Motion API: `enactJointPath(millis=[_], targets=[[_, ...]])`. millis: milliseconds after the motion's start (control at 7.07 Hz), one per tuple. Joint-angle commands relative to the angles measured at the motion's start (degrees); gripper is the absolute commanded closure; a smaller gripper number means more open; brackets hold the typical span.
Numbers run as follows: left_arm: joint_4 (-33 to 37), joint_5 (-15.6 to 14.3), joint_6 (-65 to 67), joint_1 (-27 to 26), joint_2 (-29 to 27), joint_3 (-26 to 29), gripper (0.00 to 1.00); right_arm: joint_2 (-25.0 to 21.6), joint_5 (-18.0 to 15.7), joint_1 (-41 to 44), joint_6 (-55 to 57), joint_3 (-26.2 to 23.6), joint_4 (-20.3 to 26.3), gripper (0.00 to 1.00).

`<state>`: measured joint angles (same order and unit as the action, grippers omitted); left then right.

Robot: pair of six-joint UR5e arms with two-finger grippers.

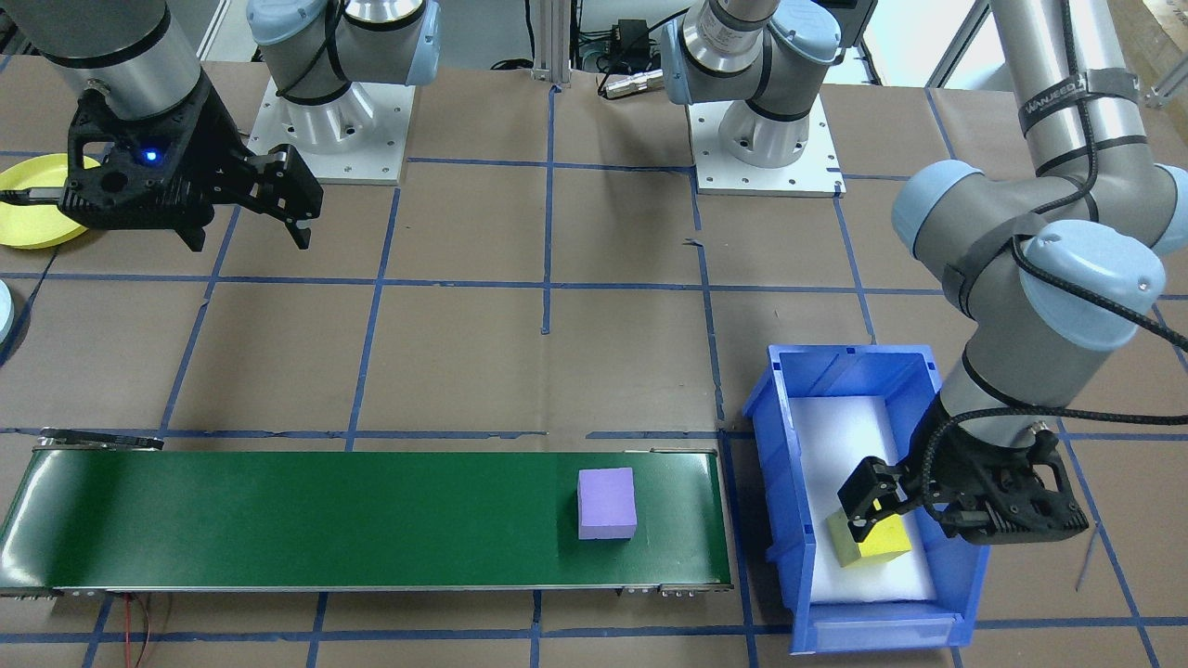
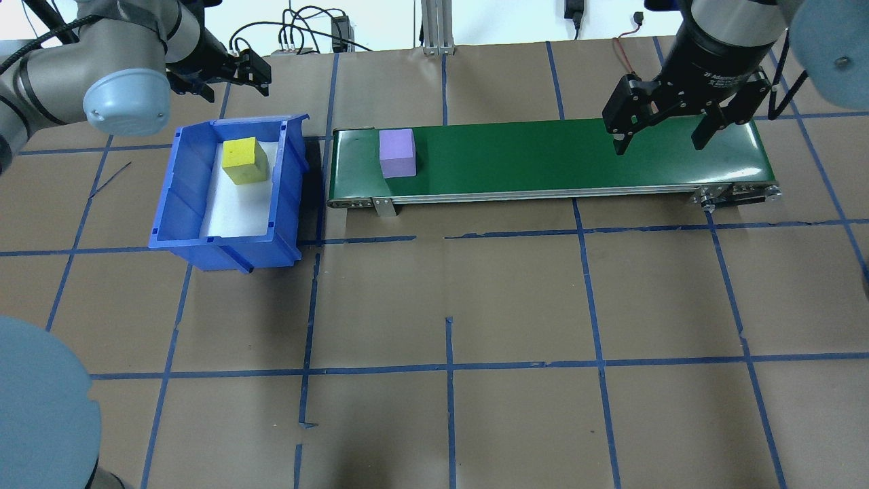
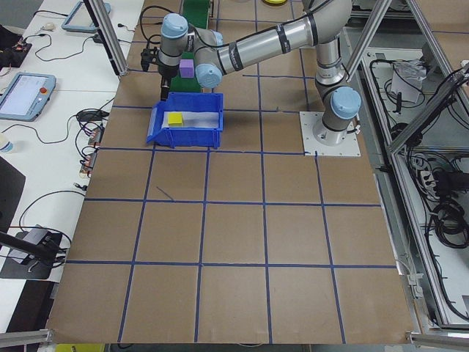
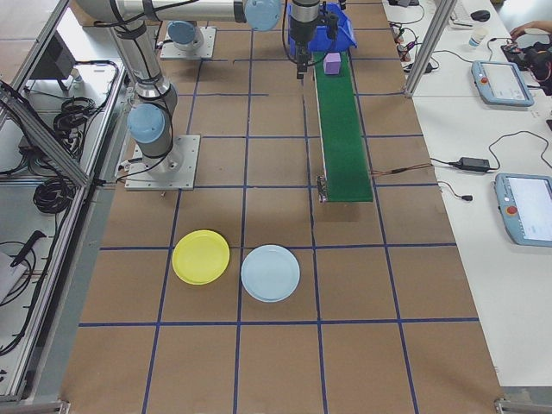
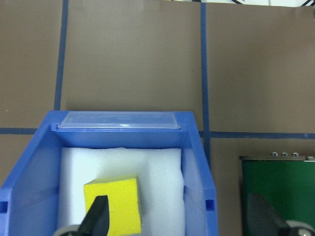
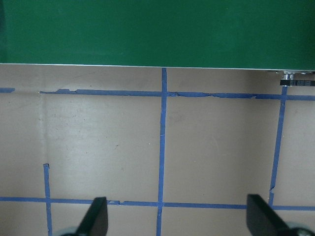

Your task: Move block left to right into plate

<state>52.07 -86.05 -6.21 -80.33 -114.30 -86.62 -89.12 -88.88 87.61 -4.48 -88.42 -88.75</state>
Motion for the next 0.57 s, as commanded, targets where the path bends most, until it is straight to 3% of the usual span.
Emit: enactJointPath(millis=[0,424], targets=[[-1.61,-1.3,-0.29,1.23,-3.72,0.05,0.0,0.0,-0.07,-0.07,0.0,0.0,-0.02,0.0],[-2.67,-3.86,-0.03,1.23,-6.8,-1.27,0.0,-0.44,-0.07,0.19,0.17,0.0,0.42,0.0]])
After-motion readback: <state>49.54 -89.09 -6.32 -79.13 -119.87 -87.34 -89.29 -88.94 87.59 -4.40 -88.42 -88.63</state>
